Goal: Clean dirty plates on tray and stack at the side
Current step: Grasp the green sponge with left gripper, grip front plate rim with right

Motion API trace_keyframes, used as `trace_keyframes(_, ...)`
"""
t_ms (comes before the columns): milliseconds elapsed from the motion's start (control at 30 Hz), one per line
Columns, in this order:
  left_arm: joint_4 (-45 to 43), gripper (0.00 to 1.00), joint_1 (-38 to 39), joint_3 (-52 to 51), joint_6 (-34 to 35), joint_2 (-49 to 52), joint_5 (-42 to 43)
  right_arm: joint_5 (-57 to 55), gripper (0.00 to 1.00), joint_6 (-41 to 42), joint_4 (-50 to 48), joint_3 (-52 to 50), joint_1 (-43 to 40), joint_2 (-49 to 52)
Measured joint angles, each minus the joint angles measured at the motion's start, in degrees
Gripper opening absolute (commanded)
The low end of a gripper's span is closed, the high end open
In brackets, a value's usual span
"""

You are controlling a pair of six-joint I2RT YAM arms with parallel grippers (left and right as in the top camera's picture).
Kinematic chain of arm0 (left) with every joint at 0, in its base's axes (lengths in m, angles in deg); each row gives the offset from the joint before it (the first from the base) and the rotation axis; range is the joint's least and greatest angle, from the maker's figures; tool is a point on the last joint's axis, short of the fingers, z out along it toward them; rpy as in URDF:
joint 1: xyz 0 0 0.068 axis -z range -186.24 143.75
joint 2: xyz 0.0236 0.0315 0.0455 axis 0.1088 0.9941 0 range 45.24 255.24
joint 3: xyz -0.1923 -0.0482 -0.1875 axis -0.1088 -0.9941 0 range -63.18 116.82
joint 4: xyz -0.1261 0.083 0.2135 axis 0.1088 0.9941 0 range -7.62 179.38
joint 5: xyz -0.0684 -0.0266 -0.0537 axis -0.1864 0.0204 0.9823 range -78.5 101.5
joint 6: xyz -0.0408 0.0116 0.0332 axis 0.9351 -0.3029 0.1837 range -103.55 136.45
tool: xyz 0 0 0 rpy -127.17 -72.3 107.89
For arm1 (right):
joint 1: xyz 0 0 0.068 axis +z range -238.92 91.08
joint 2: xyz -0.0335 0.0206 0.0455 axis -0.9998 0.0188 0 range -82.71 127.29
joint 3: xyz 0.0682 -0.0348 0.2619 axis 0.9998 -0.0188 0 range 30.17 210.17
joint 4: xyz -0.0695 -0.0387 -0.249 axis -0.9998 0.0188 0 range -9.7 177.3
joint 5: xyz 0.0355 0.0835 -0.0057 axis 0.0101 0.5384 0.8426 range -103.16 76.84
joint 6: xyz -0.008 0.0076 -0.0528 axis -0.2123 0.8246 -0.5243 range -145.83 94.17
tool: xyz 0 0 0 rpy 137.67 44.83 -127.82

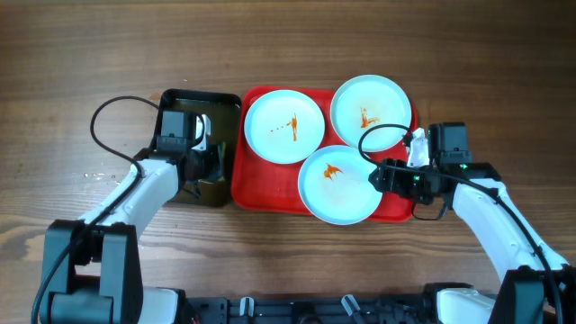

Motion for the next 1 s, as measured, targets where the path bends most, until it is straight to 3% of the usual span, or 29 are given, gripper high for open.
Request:
trace_keyframes(133, -0.24, 0.10, 0.00, 0.00, -0.02, 0.00, -0.02, 0.00, 0.76, 0.00, 0.00, 0.00, 0.00, 0.00)
trace_keyframes(167, -0.31, 0.04, 0.00, 0.00, 0.00, 0.00, -0.02, 0.00, 0.74, 0.00, 0.00, 0.00, 0.00, 0.00)
trace_keyframes(367, -1.11, 0.04, 0.00, 0.02, -0.02, 0.44, -0.04, -0.15, 0.70, 0.24, -0.02, 0.00, 0.00, 0.00)
trace_keyframes(500, -1.44, 0.05, 0.00, 0.48, 0.00, 1.86, 0.00, -0.15, 0.68, 0.24, -0.04, 0.00, 0.00, 0.00)
trace_keyframes(633, -1.92, 0.16, 0.00, 1.66, -0.07, 3.50, 0.22, -0.15, 0.67, 0.22, -0.96, -0.02, 0.00, 0.17)
trace_keyframes(700, -2.12, 0.05, 0.00, 1.66, 0.07, 3.91, 0.20, -0.15, 0.64, 0.24, -1.33, -0.24, 0.00, 0.66)
trace_keyframes(1000, -1.84, 0.04, 0.00, 1.68, 0.00, 3.85, 0.20, -0.17, 0.58, 0.39, -2.16, -0.57, 0.00, 1.07)
